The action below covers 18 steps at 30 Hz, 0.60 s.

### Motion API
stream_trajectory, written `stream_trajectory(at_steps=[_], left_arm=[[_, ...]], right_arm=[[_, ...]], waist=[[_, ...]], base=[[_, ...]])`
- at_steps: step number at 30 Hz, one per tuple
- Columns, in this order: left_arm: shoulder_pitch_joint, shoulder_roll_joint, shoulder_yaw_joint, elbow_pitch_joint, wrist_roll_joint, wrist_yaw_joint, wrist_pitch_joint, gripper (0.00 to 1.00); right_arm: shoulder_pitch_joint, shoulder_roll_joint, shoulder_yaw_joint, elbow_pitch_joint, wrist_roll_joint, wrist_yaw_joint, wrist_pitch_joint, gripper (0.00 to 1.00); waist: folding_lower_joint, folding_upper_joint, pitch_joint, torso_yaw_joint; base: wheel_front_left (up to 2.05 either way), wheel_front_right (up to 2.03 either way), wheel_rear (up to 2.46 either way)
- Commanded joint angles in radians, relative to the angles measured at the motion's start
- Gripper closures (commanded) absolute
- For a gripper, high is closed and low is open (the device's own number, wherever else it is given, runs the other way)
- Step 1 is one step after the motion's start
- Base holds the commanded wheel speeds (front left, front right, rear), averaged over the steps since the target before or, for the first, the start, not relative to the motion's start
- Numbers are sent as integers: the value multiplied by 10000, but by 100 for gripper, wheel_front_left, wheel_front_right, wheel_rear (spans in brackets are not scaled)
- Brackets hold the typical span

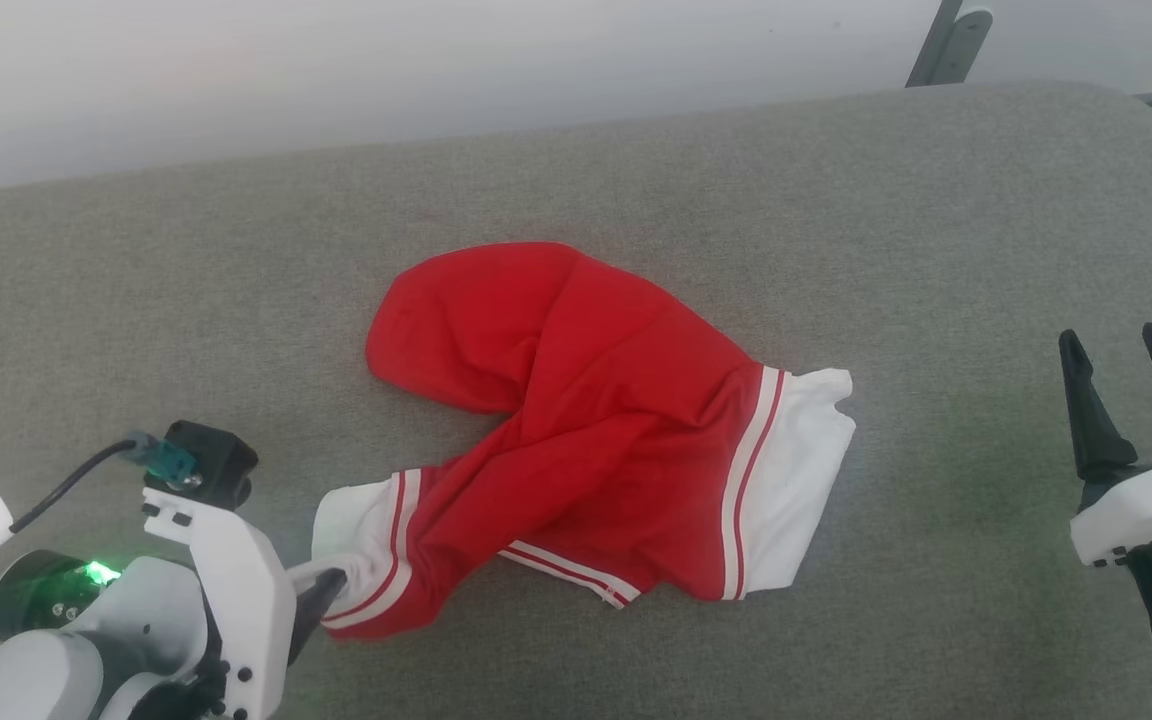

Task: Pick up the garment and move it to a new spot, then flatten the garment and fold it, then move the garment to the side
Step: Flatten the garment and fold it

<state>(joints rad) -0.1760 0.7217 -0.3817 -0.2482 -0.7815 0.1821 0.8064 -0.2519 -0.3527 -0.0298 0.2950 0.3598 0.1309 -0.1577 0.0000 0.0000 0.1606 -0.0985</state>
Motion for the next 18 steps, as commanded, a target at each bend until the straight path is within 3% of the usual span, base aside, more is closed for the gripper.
stream_trajectory(at_steps=[1, 10, 15, 18], left_arm=[[-132, 61, 5, -155, 41, 141, 190, 0], [-438, 591, 155, -1375, 23, 645, 1281, 0], [-974, 604, 263, -1279, 291, 507, 1024, 0], [-1318, 311, 149, -609, 363, 232, 616, 0]], right_arm=[[-106, -25, 24, 13, 55, -3, -53, 0], [-95, 9, 48, 56, -37, -3, -99, 0], [-176, 28, 90, 31, -27, -3, -113, 0], [-238, 25, 137, 40, 28, -3, -129, 0]], waist=[[0, 0, 7, -13], [0, 0, 37, -36], [0, 0, 139, -54], [0, 0, 249, -89]], base=[[0, 0, 0], [0, 0, 0], [0, 0, 0], [0, 0, 0]])
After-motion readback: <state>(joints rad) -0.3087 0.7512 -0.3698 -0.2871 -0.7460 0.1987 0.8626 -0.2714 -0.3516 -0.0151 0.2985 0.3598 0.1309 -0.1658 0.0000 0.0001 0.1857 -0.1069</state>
